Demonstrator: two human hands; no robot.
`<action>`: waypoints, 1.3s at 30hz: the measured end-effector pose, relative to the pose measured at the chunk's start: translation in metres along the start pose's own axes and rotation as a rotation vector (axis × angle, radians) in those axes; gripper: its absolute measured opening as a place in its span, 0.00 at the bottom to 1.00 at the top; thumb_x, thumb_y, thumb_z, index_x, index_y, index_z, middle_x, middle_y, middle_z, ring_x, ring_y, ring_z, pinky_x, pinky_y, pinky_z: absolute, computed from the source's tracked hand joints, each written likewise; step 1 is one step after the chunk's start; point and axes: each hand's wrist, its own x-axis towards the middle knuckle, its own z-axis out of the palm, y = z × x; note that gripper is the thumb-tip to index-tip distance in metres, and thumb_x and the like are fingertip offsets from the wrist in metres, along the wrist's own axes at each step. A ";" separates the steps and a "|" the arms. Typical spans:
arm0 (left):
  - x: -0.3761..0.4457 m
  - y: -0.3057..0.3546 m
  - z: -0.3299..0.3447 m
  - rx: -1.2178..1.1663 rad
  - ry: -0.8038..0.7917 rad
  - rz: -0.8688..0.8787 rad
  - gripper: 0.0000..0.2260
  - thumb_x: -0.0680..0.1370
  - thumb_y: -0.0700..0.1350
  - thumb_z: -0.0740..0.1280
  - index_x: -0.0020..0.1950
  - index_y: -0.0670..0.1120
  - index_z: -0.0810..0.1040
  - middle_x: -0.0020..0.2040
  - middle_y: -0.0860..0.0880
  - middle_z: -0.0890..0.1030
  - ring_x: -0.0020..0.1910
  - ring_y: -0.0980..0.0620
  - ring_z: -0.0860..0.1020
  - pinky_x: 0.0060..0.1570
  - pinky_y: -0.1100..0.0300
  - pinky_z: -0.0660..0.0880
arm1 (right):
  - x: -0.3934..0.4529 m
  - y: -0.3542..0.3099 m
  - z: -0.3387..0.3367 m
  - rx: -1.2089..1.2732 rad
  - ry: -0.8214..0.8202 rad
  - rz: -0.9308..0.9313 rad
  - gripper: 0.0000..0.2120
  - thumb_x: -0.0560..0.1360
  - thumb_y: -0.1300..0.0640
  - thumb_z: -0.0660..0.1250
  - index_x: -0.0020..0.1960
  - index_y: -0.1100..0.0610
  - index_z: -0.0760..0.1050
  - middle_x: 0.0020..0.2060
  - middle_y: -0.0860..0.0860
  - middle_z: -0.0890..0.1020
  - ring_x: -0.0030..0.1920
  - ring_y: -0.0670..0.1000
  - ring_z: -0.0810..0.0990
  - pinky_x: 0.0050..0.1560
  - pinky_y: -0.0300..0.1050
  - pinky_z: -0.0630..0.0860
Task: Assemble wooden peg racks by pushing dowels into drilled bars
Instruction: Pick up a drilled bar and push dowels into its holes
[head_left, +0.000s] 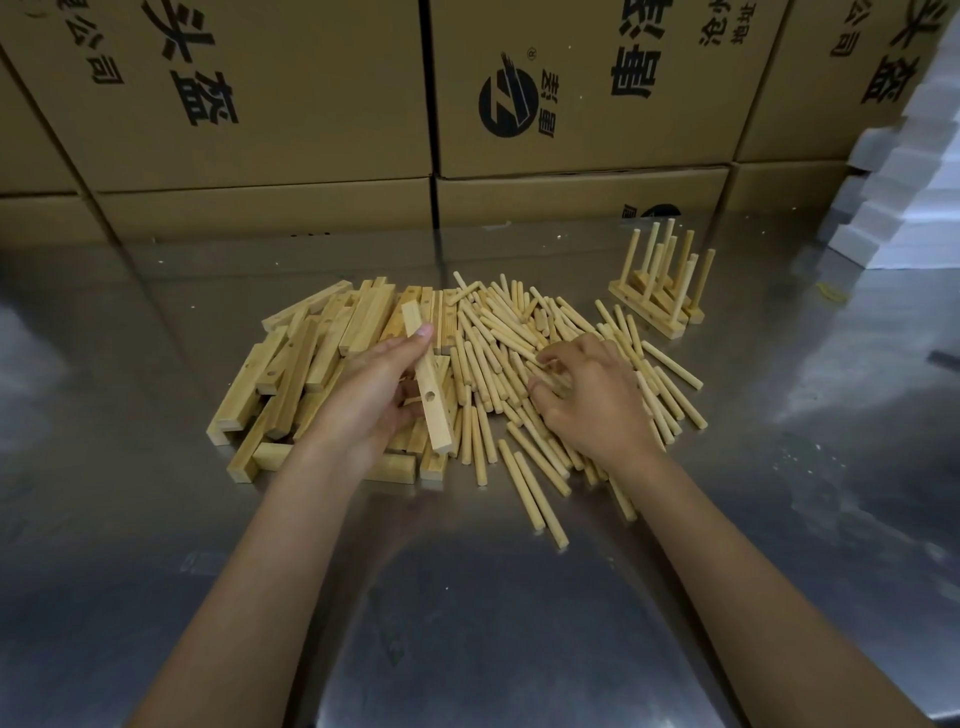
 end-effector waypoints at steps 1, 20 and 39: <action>-0.001 0.000 0.000 0.004 0.006 0.000 0.15 0.78 0.52 0.71 0.62 0.46 0.80 0.52 0.47 0.82 0.54 0.46 0.80 0.55 0.49 0.79 | 0.000 -0.002 0.001 -0.016 0.002 -0.018 0.15 0.77 0.45 0.66 0.61 0.50 0.78 0.56 0.47 0.76 0.60 0.49 0.71 0.64 0.50 0.68; -0.007 0.001 0.005 0.045 -0.033 0.004 0.13 0.78 0.52 0.71 0.59 0.48 0.82 0.50 0.49 0.86 0.56 0.46 0.83 0.55 0.48 0.81 | 0.006 -0.012 -0.030 1.116 -0.131 0.417 0.06 0.77 0.54 0.70 0.49 0.57 0.83 0.37 0.48 0.83 0.40 0.48 0.80 0.42 0.38 0.78; -0.012 0.004 -0.004 0.097 -0.312 0.072 0.16 0.81 0.50 0.67 0.70 0.60 0.77 0.38 0.50 0.78 0.29 0.56 0.72 0.25 0.63 0.70 | -0.014 -0.051 -0.027 0.527 0.211 -0.228 0.11 0.80 0.65 0.66 0.60 0.60 0.82 0.46 0.49 0.82 0.44 0.44 0.79 0.43 0.32 0.73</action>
